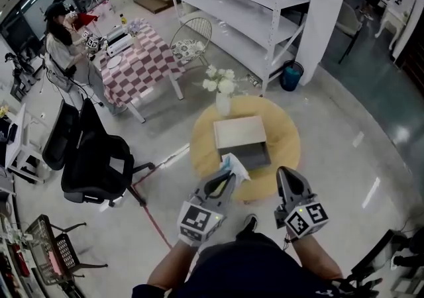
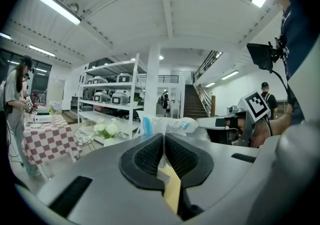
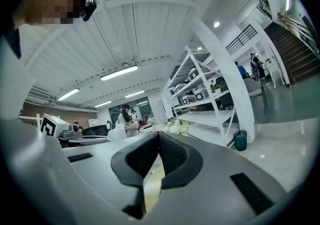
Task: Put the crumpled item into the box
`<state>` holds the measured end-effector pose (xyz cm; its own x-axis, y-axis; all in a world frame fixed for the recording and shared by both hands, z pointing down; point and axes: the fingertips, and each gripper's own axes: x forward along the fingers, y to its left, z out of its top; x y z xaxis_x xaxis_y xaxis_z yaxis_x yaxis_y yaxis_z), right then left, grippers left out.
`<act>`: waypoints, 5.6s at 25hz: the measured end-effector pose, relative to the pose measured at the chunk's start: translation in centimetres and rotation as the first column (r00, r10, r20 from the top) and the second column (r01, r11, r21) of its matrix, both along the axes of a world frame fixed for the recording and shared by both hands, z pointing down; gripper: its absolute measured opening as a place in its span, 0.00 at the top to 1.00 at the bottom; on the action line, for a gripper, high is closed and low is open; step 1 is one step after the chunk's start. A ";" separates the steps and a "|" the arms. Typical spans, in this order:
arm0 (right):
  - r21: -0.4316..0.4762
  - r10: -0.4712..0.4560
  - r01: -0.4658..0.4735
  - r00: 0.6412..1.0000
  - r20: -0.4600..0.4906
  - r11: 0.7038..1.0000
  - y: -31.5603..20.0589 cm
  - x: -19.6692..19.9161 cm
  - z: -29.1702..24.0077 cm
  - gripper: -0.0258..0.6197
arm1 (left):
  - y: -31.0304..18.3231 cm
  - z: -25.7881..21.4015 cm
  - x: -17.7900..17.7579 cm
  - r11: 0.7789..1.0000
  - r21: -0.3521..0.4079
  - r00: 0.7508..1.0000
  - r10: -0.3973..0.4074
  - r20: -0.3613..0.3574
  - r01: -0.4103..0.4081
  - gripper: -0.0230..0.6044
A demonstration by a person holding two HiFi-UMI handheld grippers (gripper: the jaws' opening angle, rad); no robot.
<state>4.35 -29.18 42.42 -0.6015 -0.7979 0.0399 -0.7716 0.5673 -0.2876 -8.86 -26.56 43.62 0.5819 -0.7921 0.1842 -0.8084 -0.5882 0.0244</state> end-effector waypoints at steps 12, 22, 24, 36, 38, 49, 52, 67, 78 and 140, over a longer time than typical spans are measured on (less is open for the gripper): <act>0.021 -0.020 0.020 1.000 0.015 1.000 -5.1 4.7 -1.0 0.96 | -5.2 -0.7 4.8 1.000 -0.002 0.999 -0.026 0.038 0.026 0.92; 0.004 -0.009 0.009 0.999 0.032 1.000 -7.1 5.0 0.1 0.96 | -7.7 2.1 3.1 0.997 -0.036 0.991 -0.058 0.117 0.063 0.92; 0.005 0.002 -0.002 1.000 0.027 1.000 -7.4 4.9 0.1 0.96 | -8.3 2.6 2.5 0.997 -0.048 0.990 -0.056 0.131 0.062 0.92; -0.020 0.102 -0.102 0.995 0.006 0.995 -8.7 4.6 0.3 0.96 | -11.6 6.3 -0.5 0.997 -0.080 0.954 0.027 0.297 -0.003 0.92; -0.043 0.104 -0.104 0.995 -0.003 0.994 -8.8 4.2 1.3 0.96 | -11.8 7.5 -0.9 0.995 -0.094 0.940 0.046 0.337 -0.015 0.92; -0.137 0.081 -0.085 0.996 -0.034 0.987 -8.6 1.7 5.2 0.96 | -12.8 14.5 -1.4 0.976 -0.190 0.797 0.196 0.572 -0.104 0.92; -0.156 0.084 -0.088 0.996 -0.033 0.984 -8.8 1.5 6.0 0.96 | -13.2 16.1 -1.5 0.964 -0.238 0.766 0.243 0.595 -0.121 0.92; -0.242 0.145 -0.149 0.989 -0.036 0.959 -9.5 1.7 9.9 0.96 | -14.6 23.7 -0.2 0.894 -0.412 0.740 0.397 0.543 -0.178 0.92; -0.315 0.153 -0.160 0.987 -0.045 0.936 -10.1 1.3 11.9 0.96 | -14.6 28.1 -0.1 0.834 -0.518 0.735 0.471 0.488 -0.191 0.92; -0.276 0.173 -0.176 0.984 -0.035 0.945 -9.4 2.1 10.5 0.96 | -17.1 18.4 -0.9 0.941 -0.332 0.938 0.168 0.302 -0.062 0.79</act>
<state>6.49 -38.53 52.88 -0.4523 -0.8468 0.2798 -0.8551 0.3225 -0.4060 -9.79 -43.66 62.04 0.5323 -0.5939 0.6033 -0.7306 -0.6822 -0.0270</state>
